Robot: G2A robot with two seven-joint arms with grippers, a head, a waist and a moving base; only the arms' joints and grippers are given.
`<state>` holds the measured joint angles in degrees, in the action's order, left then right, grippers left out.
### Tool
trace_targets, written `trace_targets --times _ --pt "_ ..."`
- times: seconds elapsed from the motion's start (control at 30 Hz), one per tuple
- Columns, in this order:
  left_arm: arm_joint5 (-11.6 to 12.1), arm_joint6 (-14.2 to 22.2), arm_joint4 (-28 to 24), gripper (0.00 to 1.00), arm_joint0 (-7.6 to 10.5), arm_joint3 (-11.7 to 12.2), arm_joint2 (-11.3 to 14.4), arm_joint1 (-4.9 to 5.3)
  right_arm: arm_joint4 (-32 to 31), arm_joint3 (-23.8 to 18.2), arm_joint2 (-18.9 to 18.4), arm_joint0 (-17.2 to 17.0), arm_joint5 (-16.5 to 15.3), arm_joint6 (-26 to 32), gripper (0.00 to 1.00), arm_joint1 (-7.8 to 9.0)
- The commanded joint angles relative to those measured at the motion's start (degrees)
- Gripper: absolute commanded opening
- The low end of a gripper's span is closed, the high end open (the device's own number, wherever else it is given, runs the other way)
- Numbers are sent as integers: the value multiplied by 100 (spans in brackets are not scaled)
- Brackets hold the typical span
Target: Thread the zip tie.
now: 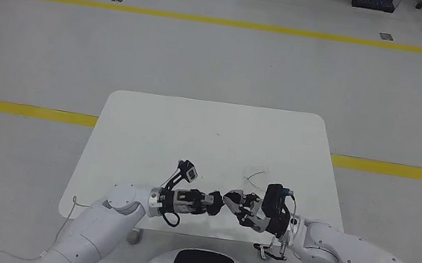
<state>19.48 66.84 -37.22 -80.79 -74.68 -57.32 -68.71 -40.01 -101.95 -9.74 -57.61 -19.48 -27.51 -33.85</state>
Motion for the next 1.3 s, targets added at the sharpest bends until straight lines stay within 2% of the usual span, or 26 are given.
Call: trace_targets --times 0.0,0.13,0.17,0.2,0.23,0.37,0.6,0.73,0.8,1.0,1.07,1.17,1.27 --pt "0 -2 -3 0 -7 -4 -8 -1 1 6 0 -5 0 -4 0 -2" --pt "0 12 -19 0 -16 -3 -15 -4 11 16 0 -19 0 3 0 -9" --pt "0 17 -20 0 -17 5 -16 -5 34 16 0 -23 0 -2 30 -9" --pt "0 22 -22 0 -16 13 -16 -5 58 21 0 -24 0 -2 91 -9" --pt "0 25 -24 0 -15 20 -18 -6 85 24 0 -21 0 1 100 -6" --pt "0 42 -69 0 -13 50 -74 -2 67 13 0 -4 0 -25 100 51" --pt "0 150 -221 0 -78 51 -289 28 -59 -59 0 -28 0 -193 100 299" --pt "0 372 -458 0 -86 135 -333 31 -59 -59 0 -28 0 -193 100 299" --pt "-6 451 -386 0 -58 139 -300 37 -59 -59 0 -28 0 -193 100 299" --pt "-6 451 -386 0 -58 139 -300 37 -59 -59 0 -28 0 -193 100 299" --pt "0 283 -456 0 -73 68 -287 33 311 -87 -13 -119 0 -335 100 278" --pt "0 303 -595 0 -119 -87 -394 45 884 -193 0 -247 0 -472 100 275" --pt "0 350 -617 0 -170 -200 -513 52 1216 -218 0 -292 0 -335 100 278"
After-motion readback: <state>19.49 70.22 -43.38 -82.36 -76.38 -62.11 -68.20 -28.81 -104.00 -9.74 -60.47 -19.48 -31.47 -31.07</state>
